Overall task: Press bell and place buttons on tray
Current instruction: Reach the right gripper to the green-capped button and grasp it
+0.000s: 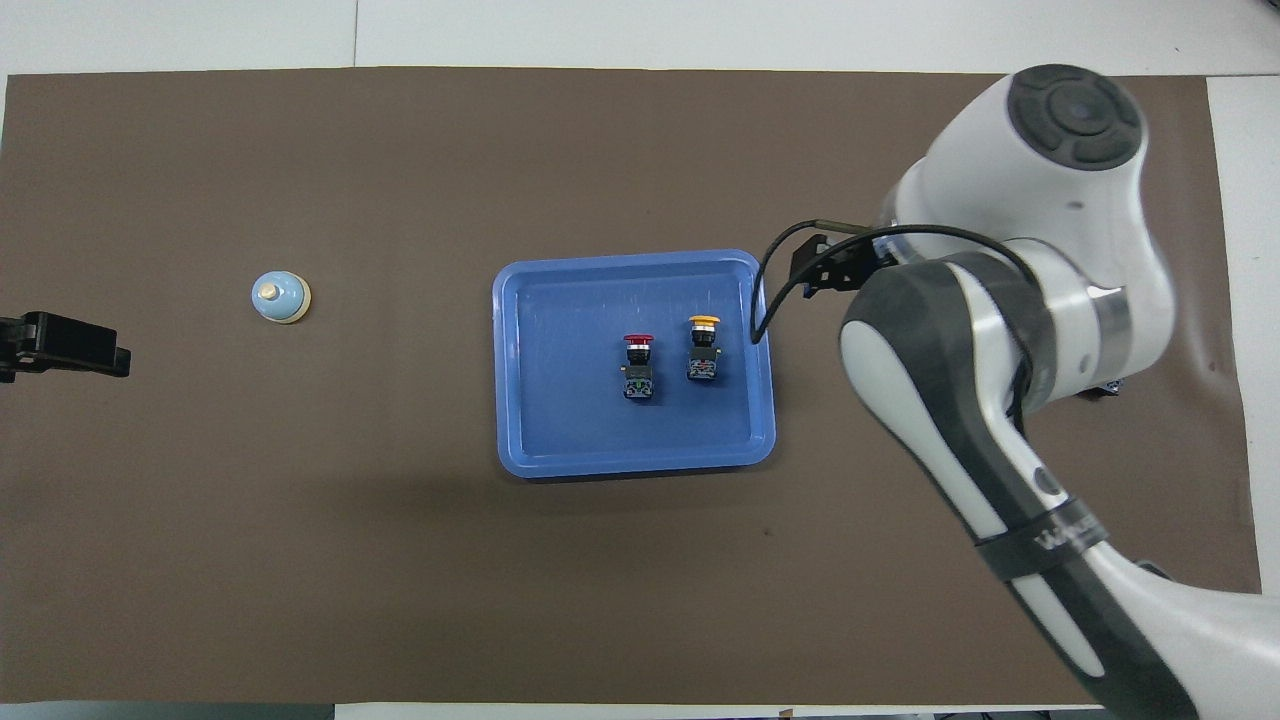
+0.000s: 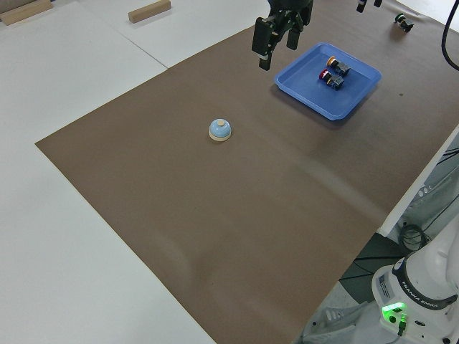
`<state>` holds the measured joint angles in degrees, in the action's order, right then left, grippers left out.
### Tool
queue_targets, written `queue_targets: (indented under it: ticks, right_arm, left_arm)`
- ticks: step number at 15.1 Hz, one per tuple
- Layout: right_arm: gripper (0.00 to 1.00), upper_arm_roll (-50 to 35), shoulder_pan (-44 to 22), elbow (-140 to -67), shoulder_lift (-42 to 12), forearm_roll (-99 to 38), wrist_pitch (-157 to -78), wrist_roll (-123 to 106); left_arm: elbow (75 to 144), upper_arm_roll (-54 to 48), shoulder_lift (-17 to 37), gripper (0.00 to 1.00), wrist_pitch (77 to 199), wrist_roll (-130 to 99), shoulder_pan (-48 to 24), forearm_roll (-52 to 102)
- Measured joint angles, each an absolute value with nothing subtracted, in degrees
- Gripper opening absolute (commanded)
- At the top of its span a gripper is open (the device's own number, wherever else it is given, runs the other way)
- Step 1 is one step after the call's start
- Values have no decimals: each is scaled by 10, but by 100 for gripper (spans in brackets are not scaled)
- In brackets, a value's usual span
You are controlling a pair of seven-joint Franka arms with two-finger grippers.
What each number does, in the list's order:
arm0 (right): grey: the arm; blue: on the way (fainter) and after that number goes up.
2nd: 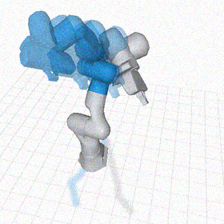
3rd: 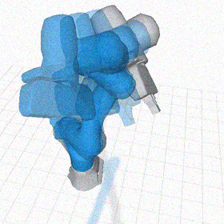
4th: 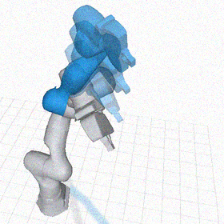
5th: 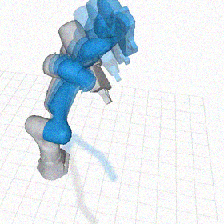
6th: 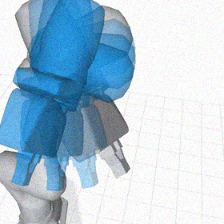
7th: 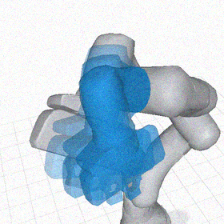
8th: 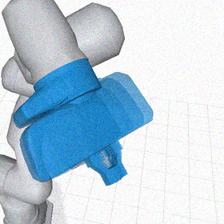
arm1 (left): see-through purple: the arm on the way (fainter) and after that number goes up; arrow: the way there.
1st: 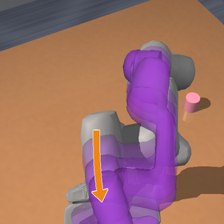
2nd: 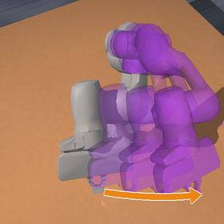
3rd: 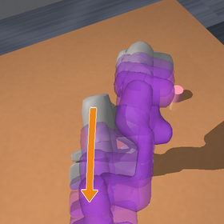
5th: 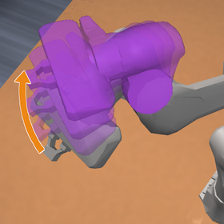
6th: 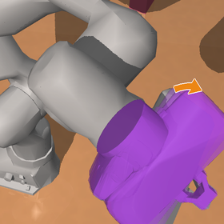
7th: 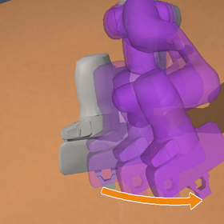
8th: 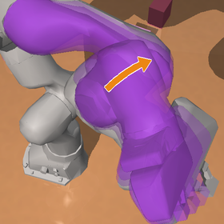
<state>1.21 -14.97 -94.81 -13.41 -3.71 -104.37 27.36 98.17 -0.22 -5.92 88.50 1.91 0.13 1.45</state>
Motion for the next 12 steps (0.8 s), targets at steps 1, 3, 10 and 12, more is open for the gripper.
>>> queue_targets:
  ticks: [1,3,10,12]
  right_arm:
    - [100,13,-123,-952,-134,-32,-1036,255]
    - [100,14,-77,-970,-134,-5,-1034,223]
    - [100,14,74,-1099,-109,20,-1160,112]
    - [100,14,104,-1154,-100,27,-1226,96]
  left_arm:
    - [982,-2,-59,100,885,19,1,14]
    - [982,-2,-59,100,885,19,1,14]
    - [982,-2,-59,100,885,19,1,14]
    - [982,-2,-59,100,885,19,1,14]
